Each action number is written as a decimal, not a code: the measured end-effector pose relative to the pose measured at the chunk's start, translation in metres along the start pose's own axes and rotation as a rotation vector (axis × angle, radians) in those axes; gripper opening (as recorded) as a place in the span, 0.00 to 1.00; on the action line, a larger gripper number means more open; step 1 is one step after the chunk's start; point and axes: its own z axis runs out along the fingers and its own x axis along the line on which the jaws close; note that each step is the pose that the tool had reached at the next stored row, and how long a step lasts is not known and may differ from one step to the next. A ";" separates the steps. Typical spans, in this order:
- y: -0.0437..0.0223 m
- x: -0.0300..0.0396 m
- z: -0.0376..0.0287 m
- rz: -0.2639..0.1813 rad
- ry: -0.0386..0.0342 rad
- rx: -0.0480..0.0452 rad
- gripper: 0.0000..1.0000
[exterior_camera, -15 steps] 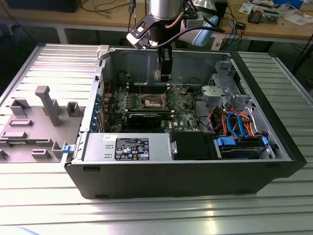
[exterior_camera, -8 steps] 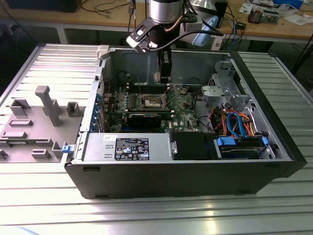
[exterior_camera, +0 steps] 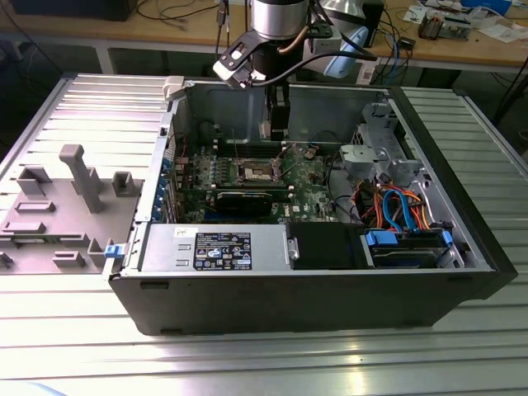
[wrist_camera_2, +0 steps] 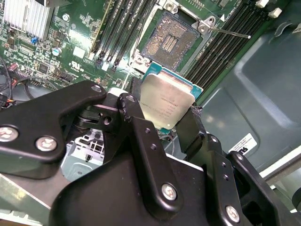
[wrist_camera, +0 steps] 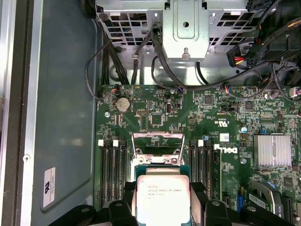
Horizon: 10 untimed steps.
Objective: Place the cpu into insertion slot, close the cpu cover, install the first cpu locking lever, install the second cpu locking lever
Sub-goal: 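Place the cpu into insertion slot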
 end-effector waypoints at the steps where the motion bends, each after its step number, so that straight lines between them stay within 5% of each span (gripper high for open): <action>1: 0.0000 0.0000 0.0000 0.000 -0.0001 0.0000 0.54; 5: -0.0051 0.0001 0.0004 0.001 0.0001 -0.0002 0.54; 10: -0.0103 -0.0002 0.0128 0.012 -0.0010 -0.0002 0.54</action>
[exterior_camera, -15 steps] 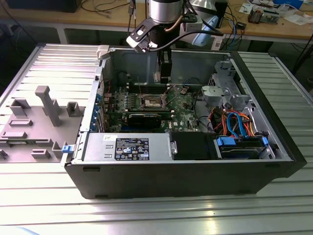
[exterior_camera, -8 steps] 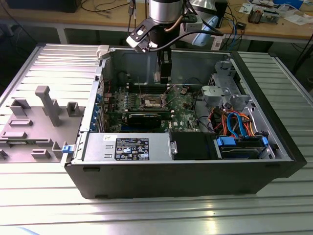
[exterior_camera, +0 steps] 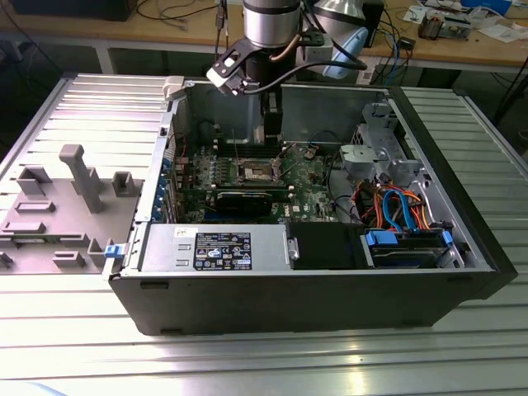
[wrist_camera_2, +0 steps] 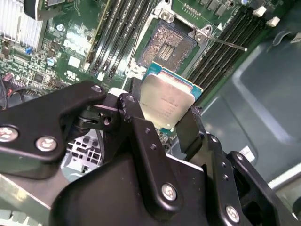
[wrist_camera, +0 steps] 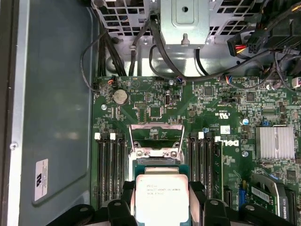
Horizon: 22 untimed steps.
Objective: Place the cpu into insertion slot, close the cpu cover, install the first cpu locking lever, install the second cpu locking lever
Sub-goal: 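Place the cpu into insertion slot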
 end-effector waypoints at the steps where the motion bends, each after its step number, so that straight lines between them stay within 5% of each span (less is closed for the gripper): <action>1: -0.0002 0.0000 0.0019 0.000 0.0000 -0.0001 0.54; 9: -0.0021 -0.0005 0.0254 0.000 0.0000 -0.0009 0.54; 18: -0.0023 -0.0005 0.0269 0.000 -0.0001 -0.0008 0.54; 22: -0.0064 -0.0007 0.0387 0.000 0.0000 -0.0058 0.54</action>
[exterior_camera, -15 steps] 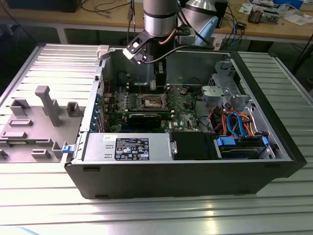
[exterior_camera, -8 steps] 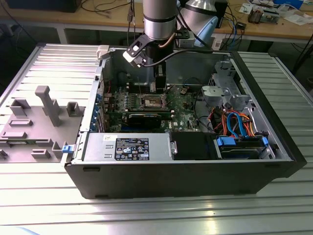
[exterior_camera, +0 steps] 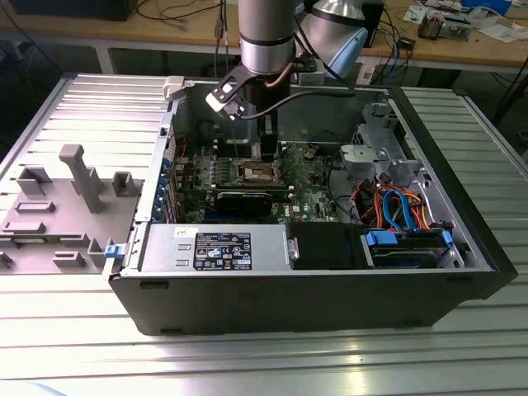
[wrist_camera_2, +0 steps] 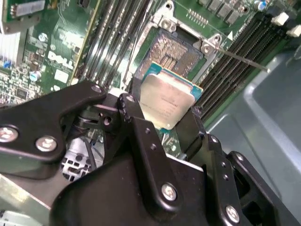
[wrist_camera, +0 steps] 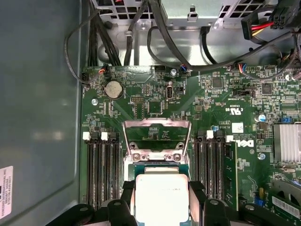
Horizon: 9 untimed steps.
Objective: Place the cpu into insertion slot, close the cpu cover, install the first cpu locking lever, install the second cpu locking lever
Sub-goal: 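Place the cpu into insertion slot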
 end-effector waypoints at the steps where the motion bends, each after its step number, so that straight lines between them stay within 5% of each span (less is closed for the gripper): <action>1: -0.0006 0.0000 0.0018 0.000 0.0000 -0.0010 0.54; 9: -0.0055 -0.0004 0.0191 0.000 0.0000 -0.0060 0.54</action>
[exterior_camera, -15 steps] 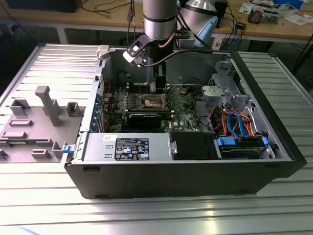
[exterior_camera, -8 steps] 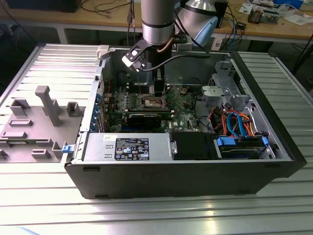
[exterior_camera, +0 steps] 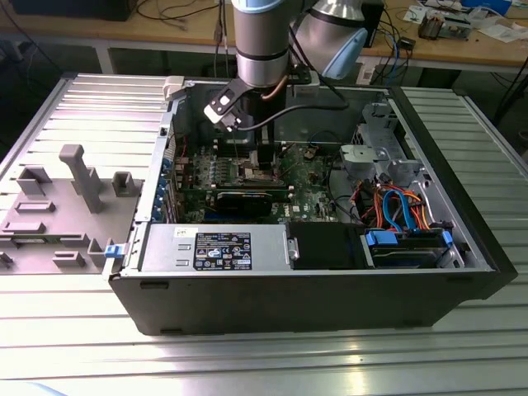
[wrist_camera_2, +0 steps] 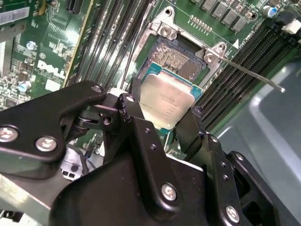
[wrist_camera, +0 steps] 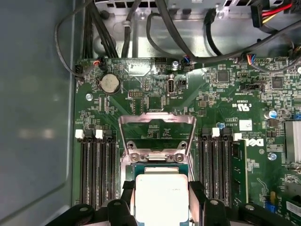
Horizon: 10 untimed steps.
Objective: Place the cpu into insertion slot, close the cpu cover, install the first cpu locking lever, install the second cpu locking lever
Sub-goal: 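Place the cpu into insertion slot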
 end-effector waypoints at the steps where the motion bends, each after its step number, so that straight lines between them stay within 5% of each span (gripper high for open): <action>1: -0.0009 0.0000 0.0035 0.000 0.0000 -0.0001 0.54; 10: -0.0096 0.0009 0.0227 -0.003 0.0002 -0.0025 0.54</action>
